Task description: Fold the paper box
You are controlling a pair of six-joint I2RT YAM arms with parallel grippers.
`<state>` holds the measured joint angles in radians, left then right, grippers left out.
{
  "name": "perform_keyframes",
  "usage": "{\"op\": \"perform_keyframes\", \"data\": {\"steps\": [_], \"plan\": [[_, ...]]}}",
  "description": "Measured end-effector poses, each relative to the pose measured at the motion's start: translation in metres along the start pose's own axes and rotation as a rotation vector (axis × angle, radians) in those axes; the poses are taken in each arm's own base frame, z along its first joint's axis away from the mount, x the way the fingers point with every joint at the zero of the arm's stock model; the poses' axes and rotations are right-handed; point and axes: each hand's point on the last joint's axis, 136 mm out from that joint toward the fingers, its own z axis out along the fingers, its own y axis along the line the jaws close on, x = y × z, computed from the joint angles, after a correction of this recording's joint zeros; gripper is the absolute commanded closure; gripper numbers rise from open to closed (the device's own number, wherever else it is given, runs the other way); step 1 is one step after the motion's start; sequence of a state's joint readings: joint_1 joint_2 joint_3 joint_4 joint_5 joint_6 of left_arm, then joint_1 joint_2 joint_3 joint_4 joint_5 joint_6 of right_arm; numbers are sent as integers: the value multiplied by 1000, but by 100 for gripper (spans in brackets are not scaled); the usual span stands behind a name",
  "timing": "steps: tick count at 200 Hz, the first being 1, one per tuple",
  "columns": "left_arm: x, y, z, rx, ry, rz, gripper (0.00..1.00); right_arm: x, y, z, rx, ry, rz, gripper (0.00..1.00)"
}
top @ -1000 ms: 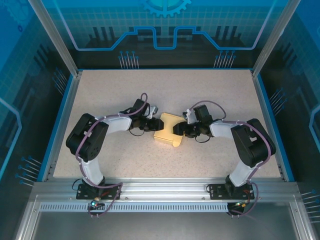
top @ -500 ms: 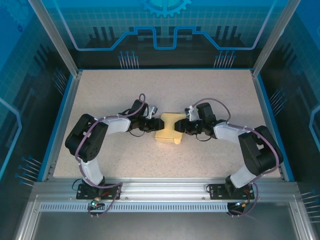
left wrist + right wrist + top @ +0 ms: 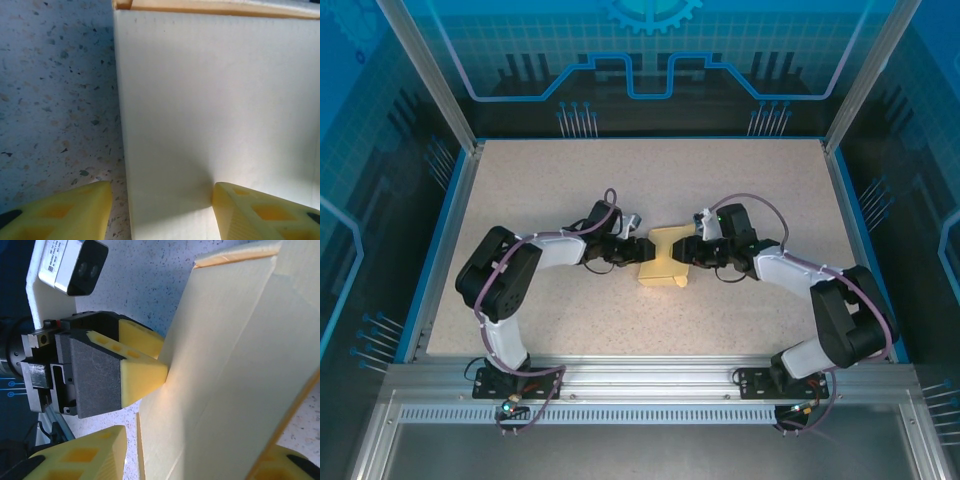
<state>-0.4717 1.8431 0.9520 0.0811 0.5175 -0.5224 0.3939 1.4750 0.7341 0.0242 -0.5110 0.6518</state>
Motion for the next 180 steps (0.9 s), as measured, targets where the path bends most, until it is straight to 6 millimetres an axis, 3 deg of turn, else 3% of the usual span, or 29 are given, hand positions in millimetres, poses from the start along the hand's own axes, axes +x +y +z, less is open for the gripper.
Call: {"op": "perform_keyframes", "data": {"steps": [53, 116, 180], "plan": [[-1, 1, 2, 3, -4, 1, 35, 0, 7, -2, 31, 16, -7, 59], [-3, 2, 9, 3, -5, 8, 35, -10, 36, -2, -4, 6, -65, 60], [-4, 3, 9, -2, -9, 10, 35, -9, 33, 2, 47, 32, -56, 64]]}}
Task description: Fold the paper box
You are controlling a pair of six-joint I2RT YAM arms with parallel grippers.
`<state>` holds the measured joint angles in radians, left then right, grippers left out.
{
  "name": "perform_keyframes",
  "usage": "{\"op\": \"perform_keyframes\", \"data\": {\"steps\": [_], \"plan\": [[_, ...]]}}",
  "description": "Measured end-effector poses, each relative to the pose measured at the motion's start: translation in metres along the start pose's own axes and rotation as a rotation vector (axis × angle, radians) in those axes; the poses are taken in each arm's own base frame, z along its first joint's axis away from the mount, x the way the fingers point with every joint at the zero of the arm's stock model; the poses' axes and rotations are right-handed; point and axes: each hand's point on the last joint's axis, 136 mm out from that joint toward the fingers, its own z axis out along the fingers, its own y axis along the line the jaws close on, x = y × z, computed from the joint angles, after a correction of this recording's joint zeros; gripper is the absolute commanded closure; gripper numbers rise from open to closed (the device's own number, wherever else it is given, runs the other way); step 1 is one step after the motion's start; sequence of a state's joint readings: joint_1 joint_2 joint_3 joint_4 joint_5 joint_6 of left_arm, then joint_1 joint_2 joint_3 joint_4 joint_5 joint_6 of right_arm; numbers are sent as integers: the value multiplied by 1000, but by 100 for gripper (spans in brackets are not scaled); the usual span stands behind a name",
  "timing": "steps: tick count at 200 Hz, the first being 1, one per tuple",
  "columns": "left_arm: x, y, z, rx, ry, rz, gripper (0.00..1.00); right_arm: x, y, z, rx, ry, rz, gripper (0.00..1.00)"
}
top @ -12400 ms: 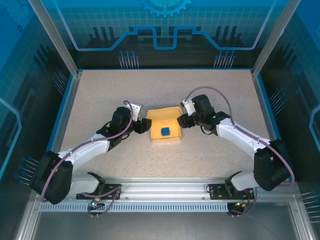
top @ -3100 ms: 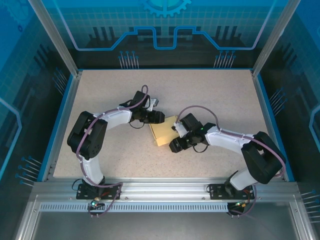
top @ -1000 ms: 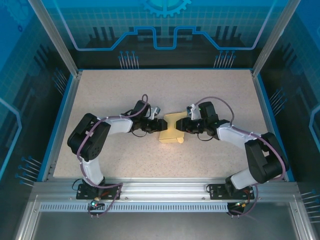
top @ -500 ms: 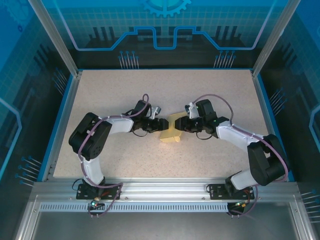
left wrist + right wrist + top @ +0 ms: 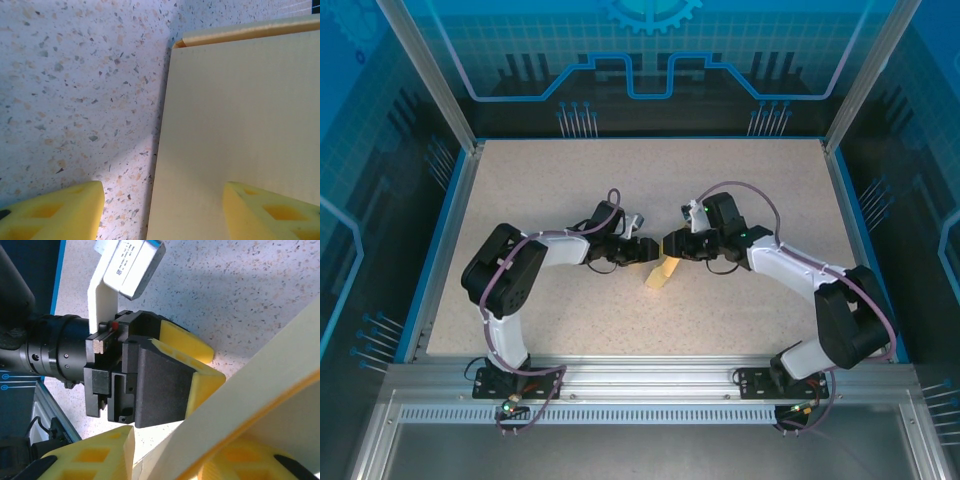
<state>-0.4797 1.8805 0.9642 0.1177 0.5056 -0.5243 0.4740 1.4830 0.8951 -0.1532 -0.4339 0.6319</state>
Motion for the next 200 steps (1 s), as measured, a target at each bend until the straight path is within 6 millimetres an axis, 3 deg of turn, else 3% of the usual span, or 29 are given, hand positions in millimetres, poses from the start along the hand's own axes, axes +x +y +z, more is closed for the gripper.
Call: {"op": "perform_keyframes", "data": {"steps": [66, 126, 168, 200], "plan": [[0, 11, -12, -54, -55, 2, 33, -4, 6, 11, 35, 4, -15, 65], [7, 39, -54, -201, -196, -2, 30, -9, 13, 21, 51, -11, -9, 66], [18, 21, -97, -174, -357, 124, 27, -11, 13, 23, 61, -15, -4, 66], [43, -4, -98, -124, -392, 331, 26, -13, 14, 25, 63, -14, 3, 67]]}}
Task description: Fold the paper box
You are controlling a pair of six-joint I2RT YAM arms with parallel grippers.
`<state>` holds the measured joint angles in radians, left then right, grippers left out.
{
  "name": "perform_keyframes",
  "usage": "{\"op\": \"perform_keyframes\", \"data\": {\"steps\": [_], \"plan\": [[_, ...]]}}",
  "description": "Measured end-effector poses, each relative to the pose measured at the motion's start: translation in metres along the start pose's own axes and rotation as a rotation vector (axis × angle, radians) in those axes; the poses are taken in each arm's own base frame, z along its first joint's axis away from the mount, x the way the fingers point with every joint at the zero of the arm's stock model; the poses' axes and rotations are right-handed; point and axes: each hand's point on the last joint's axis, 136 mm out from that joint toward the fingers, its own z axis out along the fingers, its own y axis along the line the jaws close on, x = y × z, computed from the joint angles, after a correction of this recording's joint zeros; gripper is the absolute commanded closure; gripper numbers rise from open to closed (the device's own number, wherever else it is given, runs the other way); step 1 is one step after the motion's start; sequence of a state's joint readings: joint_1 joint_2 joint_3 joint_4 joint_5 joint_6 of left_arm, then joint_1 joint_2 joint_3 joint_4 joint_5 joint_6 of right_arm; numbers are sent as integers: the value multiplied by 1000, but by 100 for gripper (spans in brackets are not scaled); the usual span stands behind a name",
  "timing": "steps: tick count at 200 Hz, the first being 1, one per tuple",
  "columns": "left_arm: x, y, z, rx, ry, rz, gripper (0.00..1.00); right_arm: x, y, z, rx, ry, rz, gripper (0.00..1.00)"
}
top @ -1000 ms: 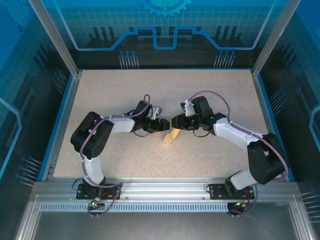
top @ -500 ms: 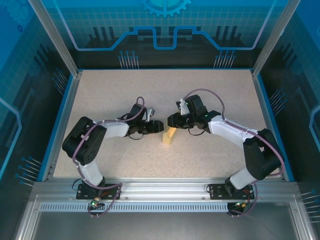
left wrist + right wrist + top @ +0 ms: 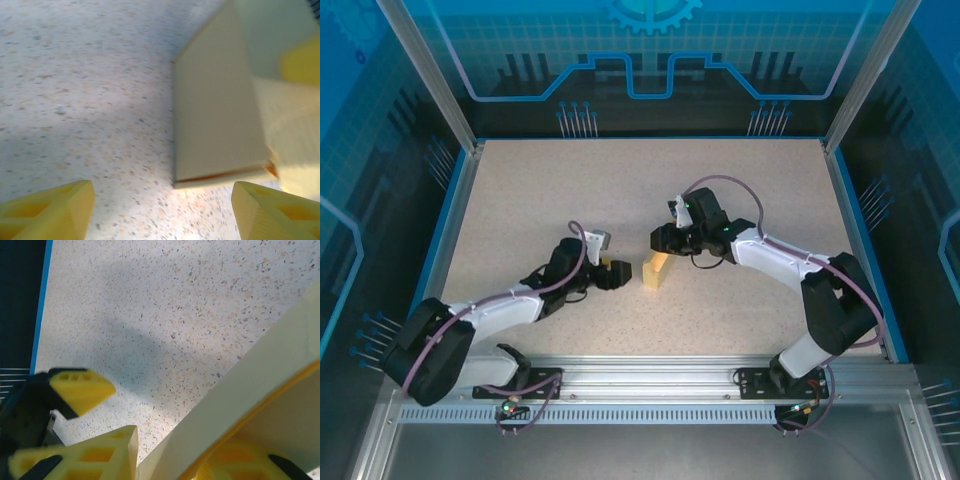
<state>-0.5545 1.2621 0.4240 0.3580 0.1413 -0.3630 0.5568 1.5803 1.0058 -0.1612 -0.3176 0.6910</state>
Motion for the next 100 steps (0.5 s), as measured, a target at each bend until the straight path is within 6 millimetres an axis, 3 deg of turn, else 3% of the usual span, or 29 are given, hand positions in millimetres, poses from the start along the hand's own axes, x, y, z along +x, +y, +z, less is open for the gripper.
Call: {"op": "perform_keyframes", "data": {"steps": [45, 100], "plan": [[6, -42, 1, 61, -70, 271, 25, 0, 0, 1, 2, 2, 2, 67], [19, -52, 23, 44, -66, 446, 24, 0, 0, 1, 2, 3, 3, 67]]}}
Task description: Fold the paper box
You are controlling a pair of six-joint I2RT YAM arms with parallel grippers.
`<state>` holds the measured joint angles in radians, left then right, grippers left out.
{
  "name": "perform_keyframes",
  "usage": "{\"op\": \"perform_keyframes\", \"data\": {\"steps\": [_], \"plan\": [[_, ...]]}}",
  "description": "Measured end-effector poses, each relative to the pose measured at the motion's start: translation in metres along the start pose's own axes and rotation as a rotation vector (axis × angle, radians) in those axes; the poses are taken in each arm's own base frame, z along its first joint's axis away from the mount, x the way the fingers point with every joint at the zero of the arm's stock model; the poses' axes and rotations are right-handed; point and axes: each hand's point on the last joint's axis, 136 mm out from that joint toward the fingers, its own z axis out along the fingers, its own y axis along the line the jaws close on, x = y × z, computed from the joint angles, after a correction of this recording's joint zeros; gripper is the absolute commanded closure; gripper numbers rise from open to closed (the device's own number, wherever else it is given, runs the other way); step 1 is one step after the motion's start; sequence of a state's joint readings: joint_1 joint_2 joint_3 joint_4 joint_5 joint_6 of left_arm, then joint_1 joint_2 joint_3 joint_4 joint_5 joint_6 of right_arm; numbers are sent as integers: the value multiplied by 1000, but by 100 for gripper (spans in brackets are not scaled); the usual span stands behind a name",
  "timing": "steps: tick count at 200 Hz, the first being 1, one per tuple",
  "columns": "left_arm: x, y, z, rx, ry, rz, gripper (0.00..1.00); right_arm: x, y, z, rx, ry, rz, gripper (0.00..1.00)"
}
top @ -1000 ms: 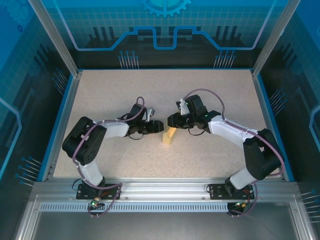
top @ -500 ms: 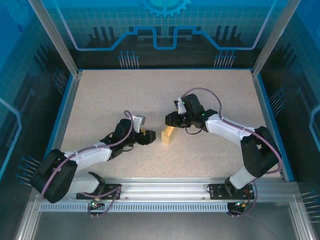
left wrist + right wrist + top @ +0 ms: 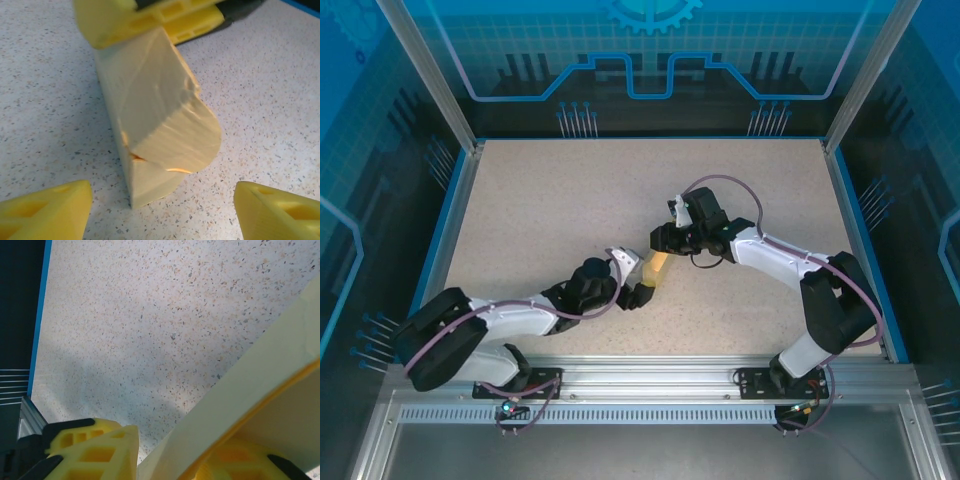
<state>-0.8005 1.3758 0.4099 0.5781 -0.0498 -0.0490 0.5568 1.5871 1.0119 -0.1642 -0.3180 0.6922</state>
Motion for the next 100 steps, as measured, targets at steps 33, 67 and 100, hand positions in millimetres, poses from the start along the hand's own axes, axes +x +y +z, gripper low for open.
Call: {"op": "perform_keyframes", "data": {"steps": [33, 67, 100], "plan": [[-8, -6, 12, -6, -18, 58, 24, 0, 0, 0, 0, 0, 0, 67], [-18, -2, 21, -41, -56, 84, 28, 0, 0, 0, 0, 0, 1, 67], [-16, 2, 27, -62, -54, 100, 37, 0, 0, 0, 0, 0, 0, 67]]}}
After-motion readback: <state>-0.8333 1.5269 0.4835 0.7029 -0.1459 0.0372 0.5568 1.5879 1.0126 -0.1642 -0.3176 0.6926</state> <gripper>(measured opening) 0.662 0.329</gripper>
